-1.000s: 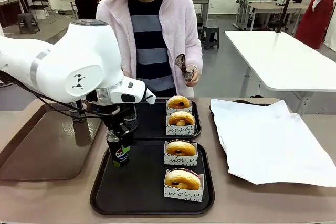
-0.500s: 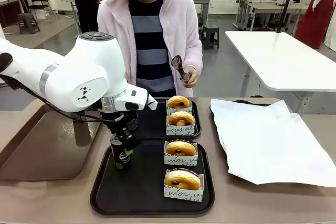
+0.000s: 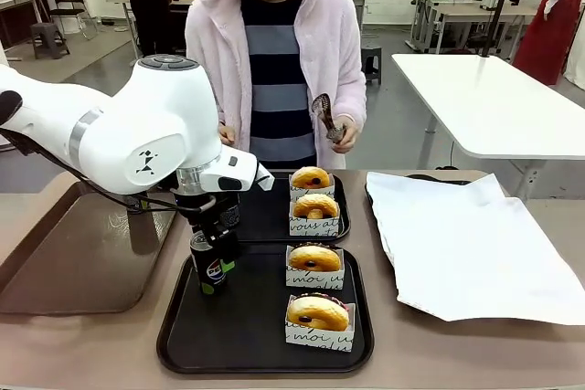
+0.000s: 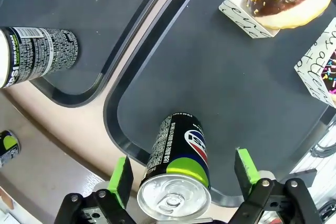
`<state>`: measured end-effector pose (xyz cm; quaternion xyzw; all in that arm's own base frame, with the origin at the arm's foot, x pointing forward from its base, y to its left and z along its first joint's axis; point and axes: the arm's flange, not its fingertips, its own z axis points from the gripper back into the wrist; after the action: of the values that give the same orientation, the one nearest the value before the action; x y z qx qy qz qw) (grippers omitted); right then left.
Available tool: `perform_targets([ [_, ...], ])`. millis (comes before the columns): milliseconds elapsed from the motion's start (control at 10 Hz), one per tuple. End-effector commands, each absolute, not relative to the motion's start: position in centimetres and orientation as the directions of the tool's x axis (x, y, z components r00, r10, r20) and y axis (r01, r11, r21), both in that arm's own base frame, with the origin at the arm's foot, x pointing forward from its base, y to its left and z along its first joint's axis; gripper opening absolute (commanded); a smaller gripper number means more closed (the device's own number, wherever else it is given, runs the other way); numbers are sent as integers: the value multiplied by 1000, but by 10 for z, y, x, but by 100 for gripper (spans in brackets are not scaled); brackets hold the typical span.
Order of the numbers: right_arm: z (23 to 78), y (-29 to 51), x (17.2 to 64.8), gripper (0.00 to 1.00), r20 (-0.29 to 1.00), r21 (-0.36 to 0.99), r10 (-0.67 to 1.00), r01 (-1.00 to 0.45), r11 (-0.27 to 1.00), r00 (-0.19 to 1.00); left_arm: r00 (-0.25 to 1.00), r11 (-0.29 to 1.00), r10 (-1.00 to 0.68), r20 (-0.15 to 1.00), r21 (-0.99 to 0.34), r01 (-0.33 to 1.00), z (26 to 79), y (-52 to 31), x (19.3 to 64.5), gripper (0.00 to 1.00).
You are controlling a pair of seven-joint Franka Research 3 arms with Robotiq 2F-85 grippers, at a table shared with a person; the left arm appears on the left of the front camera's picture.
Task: Set up donuts and drinks on trays.
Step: Pick up one Pepsi coke from the Handle tray and place it on the Flat Tray without a Pepsi coke.
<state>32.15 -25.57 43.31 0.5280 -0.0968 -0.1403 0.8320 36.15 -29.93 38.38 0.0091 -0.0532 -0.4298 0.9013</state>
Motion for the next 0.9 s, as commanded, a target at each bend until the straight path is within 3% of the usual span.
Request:
perform_targets([
  [0, 432, -255, 322, 100, 25, 913, -337, 116, 391, 941, 660, 665, -747, 83, 78, 743, 390, -301, 362, 100],
  [800, 432, -255, 322, 100, 25, 913, -337, 116, 391, 941, 717, 719, -695, 52, 75, 691, 446, -290, 357, 100],
])
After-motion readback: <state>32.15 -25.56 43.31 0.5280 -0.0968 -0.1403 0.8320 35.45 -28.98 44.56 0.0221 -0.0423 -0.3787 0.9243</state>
